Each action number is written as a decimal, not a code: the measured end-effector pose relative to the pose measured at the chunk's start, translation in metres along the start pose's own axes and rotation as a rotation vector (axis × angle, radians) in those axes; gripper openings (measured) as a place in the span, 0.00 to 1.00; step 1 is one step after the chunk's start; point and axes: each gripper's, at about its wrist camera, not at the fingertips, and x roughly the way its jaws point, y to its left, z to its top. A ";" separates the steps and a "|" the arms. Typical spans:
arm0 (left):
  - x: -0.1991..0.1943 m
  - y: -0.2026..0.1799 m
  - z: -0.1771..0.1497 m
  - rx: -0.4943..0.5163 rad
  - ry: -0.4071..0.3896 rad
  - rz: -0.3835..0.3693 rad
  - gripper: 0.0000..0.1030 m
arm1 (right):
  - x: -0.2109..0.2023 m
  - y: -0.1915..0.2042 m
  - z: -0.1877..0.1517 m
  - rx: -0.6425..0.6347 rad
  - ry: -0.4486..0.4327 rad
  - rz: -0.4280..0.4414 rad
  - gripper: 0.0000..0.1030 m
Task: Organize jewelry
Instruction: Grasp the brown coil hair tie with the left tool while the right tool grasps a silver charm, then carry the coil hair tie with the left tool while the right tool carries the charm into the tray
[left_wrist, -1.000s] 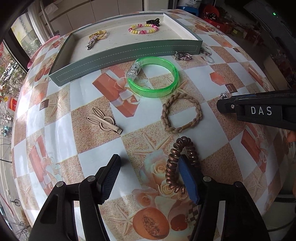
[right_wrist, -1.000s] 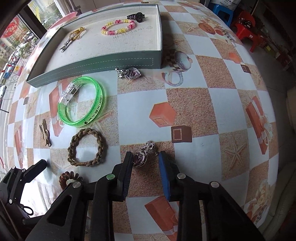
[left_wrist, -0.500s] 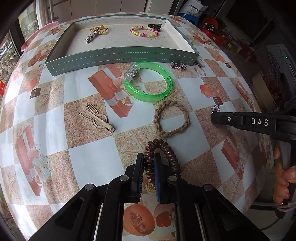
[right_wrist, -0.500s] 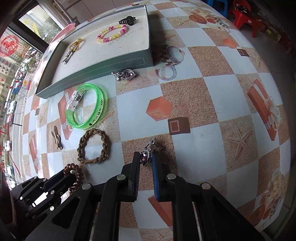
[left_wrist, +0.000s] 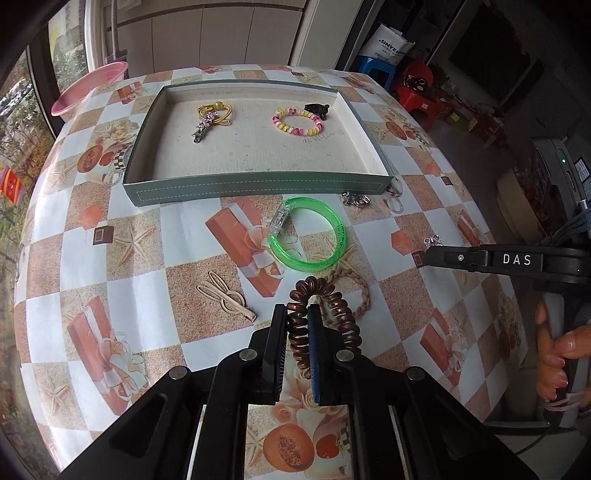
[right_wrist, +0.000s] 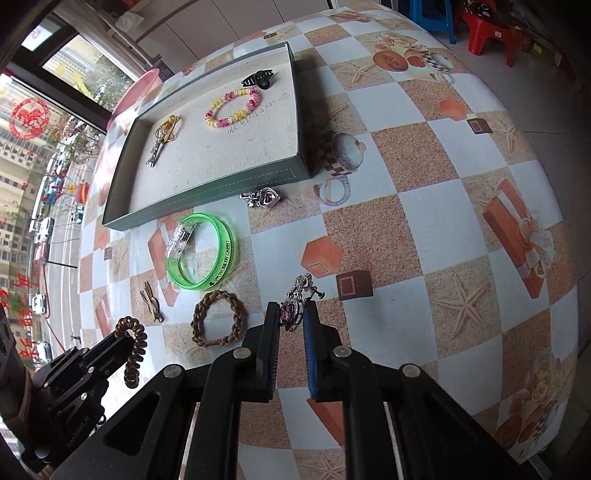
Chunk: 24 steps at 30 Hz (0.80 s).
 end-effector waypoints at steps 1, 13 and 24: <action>0.000 0.000 0.004 -0.001 -0.008 0.004 0.23 | -0.002 0.001 0.004 -0.003 -0.005 0.007 0.13; -0.016 0.028 0.070 -0.035 -0.112 0.076 0.23 | -0.026 0.028 0.079 -0.077 -0.085 0.080 0.13; 0.018 0.060 0.128 -0.111 -0.146 0.139 0.23 | 0.009 0.060 0.147 -0.159 -0.069 0.100 0.11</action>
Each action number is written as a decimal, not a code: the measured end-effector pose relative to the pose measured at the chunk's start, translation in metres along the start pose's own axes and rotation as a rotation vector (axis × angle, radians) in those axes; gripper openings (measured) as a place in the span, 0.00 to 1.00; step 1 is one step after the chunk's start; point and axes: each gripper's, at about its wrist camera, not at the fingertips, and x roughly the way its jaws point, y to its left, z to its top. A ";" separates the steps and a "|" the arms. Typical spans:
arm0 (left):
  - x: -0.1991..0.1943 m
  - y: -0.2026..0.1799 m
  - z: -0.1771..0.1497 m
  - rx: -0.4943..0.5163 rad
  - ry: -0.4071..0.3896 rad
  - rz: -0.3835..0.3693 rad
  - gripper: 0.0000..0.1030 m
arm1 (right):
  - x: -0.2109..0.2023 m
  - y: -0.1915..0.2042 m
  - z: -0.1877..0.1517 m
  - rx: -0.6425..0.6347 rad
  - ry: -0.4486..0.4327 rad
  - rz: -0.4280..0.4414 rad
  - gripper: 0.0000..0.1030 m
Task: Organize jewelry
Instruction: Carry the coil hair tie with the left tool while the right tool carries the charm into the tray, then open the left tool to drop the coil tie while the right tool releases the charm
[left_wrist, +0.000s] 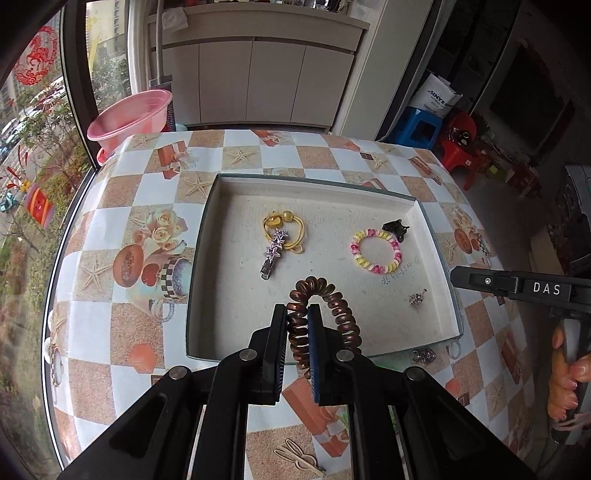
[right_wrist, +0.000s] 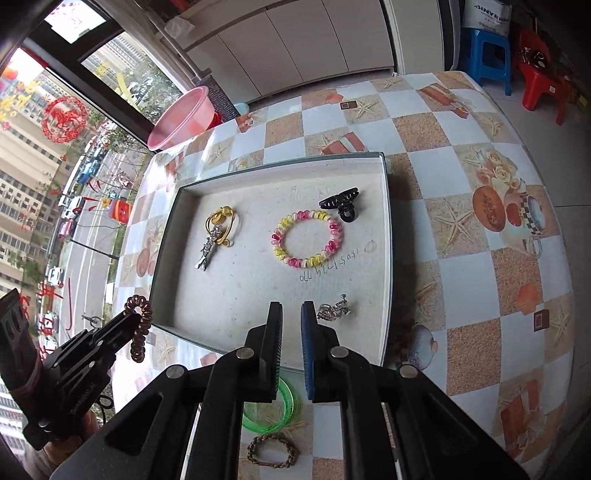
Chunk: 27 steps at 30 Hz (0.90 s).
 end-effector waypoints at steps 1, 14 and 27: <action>0.007 0.000 0.003 0.002 0.004 0.010 0.23 | 0.008 0.001 0.004 -0.009 0.010 -0.005 0.11; 0.071 -0.006 0.018 0.050 0.068 0.099 0.23 | 0.055 -0.015 0.016 -0.006 0.085 -0.020 0.10; 0.092 -0.011 0.016 0.107 0.100 0.201 0.24 | 0.067 -0.024 0.020 0.019 0.112 0.018 0.11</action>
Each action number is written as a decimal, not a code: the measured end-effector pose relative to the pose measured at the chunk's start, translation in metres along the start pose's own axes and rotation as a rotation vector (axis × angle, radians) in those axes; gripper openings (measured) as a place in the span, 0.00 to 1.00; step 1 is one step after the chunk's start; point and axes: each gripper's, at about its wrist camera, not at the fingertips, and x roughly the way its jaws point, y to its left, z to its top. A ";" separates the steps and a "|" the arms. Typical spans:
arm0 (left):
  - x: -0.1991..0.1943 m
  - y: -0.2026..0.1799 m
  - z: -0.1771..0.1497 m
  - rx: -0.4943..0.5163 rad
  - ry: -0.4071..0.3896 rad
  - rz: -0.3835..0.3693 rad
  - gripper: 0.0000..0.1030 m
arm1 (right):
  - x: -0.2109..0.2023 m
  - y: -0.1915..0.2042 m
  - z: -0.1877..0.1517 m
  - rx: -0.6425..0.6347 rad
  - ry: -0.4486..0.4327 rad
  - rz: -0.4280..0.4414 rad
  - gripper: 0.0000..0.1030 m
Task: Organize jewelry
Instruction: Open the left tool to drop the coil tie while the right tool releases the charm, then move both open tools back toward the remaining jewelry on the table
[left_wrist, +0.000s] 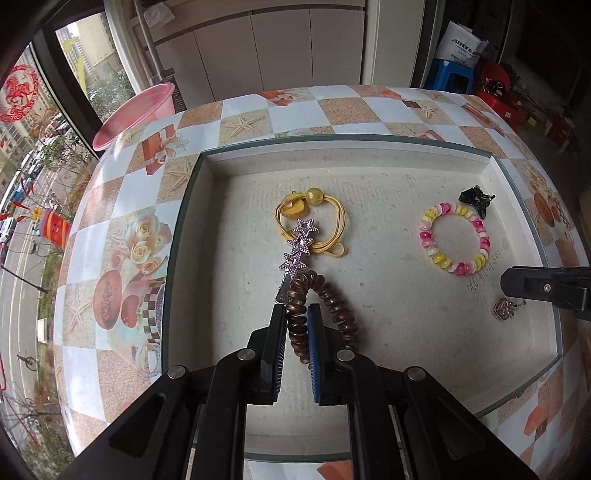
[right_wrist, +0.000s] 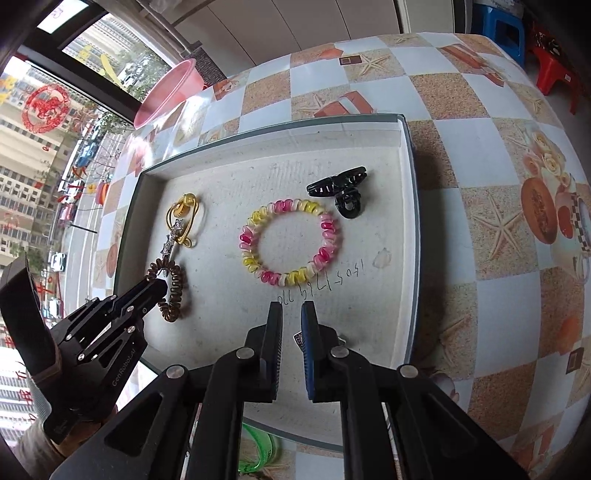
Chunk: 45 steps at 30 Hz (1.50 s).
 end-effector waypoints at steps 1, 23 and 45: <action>0.000 0.000 0.000 -0.002 -0.002 -0.002 0.24 | -0.002 -0.001 0.000 0.002 -0.001 0.004 0.11; -0.035 0.006 0.001 -0.017 -0.078 0.020 1.00 | -0.061 -0.021 -0.020 0.108 -0.133 0.063 0.81; -0.071 0.016 -0.072 -0.029 -0.030 -0.019 1.00 | -0.080 -0.025 -0.074 0.127 -0.109 0.055 1.00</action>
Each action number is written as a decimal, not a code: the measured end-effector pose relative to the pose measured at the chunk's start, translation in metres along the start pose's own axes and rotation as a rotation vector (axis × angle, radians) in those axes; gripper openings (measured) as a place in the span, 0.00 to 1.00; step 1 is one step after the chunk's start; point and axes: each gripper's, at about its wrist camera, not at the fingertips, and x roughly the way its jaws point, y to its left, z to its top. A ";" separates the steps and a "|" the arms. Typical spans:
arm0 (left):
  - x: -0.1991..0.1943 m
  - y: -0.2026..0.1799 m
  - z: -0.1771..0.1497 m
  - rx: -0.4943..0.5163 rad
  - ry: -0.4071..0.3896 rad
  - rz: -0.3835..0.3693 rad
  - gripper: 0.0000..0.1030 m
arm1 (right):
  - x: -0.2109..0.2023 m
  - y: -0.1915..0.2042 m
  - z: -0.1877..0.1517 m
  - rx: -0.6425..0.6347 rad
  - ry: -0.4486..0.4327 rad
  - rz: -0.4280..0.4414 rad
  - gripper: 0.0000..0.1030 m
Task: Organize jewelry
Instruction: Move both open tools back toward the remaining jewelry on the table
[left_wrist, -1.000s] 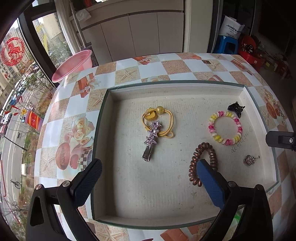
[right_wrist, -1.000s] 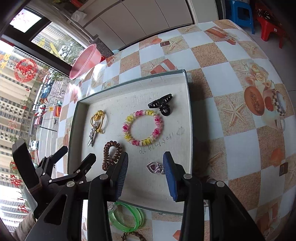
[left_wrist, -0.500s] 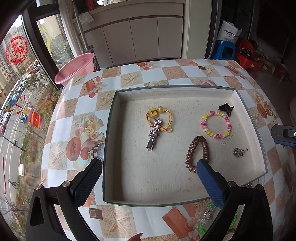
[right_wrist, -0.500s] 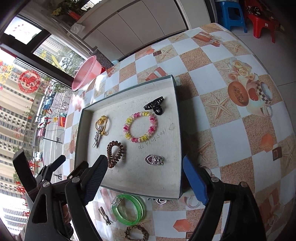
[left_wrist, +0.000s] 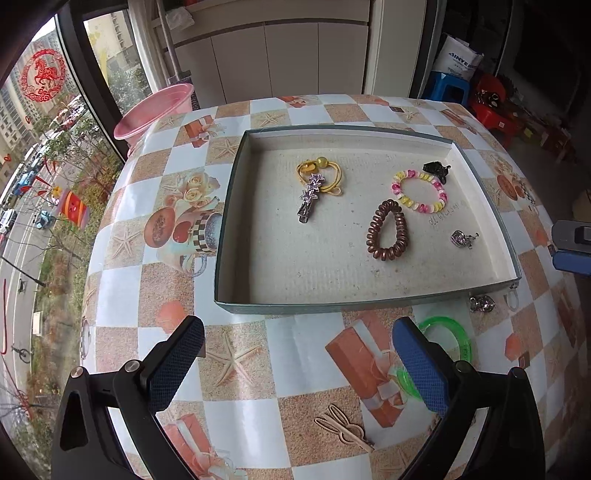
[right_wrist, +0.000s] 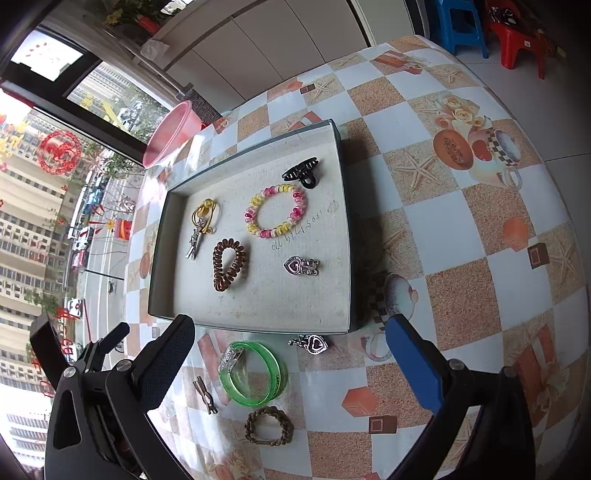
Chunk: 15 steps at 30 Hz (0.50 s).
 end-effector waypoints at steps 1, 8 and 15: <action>0.001 -0.001 -0.005 0.005 0.013 -0.011 1.00 | 0.000 0.000 -0.004 -0.001 0.006 -0.005 1.00; 0.005 -0.014 -0.028 0.015 0.063 -0.053 1.00 | 0.013 -0.005 -0.032 -0.009 0.071 -0.061 1.00; 0.014 -0.027 -0.034 0.038 0.097 -0.084 1.00 | 0.033 -0.010 -0.045 -0.022 0.119 -0.140 1.00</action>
